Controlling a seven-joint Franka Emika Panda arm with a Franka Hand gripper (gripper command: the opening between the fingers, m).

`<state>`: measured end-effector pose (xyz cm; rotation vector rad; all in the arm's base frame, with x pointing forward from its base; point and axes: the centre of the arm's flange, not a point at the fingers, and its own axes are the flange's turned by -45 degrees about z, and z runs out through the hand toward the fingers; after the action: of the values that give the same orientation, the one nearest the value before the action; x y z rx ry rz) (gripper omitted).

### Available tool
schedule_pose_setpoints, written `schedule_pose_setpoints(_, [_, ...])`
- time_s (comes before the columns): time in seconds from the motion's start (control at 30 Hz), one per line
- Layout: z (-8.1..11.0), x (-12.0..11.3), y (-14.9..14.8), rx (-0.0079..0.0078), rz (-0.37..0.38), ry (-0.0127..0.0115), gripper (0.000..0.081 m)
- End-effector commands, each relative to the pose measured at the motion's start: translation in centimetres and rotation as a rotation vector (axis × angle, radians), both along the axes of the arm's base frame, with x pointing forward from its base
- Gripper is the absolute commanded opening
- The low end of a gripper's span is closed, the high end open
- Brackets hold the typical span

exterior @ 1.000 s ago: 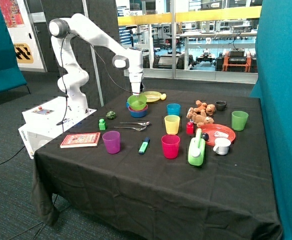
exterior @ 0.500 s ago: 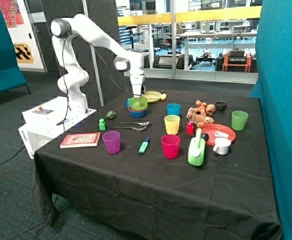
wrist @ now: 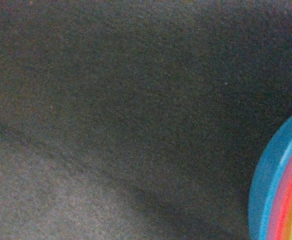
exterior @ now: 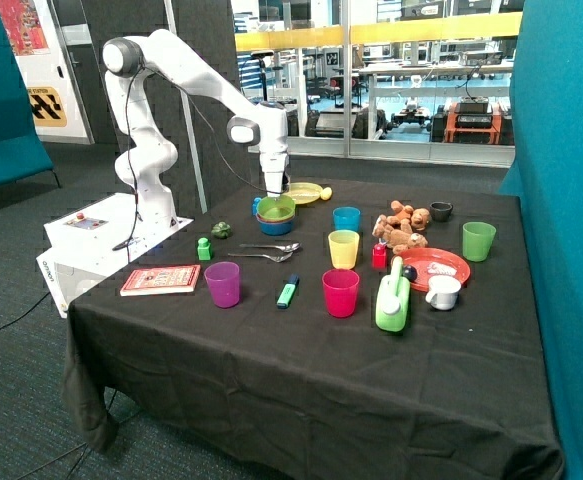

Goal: Stack the bowls

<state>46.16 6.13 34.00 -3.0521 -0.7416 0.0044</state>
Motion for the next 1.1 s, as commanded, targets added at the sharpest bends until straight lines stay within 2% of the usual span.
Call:
schedule_pose_setpoints(0.0, [-0.06,0.17,0.27,0.0,0.013,-0.0029,0.0129])
schedule_pose_setpoints(0.07, [-0.02,0.2,0.31,0.0001,0.015,-0.0029,0.0153])
schedule_pose_setpoints(0.13, [0.04,0.18,0.36,0.0001,0.019,-0.0029,0.0265])
schedule_pose_setpoints(0.2, [0.07,0.18,0.37,0.0001,0.022,-0.0029,0.0319])
schedule_pose_setpoints(0.33, [0.11,0.21,0.35,0.0001,0.024,-0.0029,0.0374])
schedule_pose_setpoints(0.73, [0.19,0.09,0.42,0.0001,0.032,-0.0029,0.0474])
schedule_pose_setpoints(0.87, [0.11,-0.01,0.49,0.0001,0.031,-0.0029,0.0529])
schedule_pose_setpoints(0.93, [0.01,-0.03,0.55,0.0001,0.03,-0.0029,0.0595])
schedule_pose_setpoints(1.07, [-0.08,-0.1,0.66,0.0001,0.034,-0.0029,0.0616])
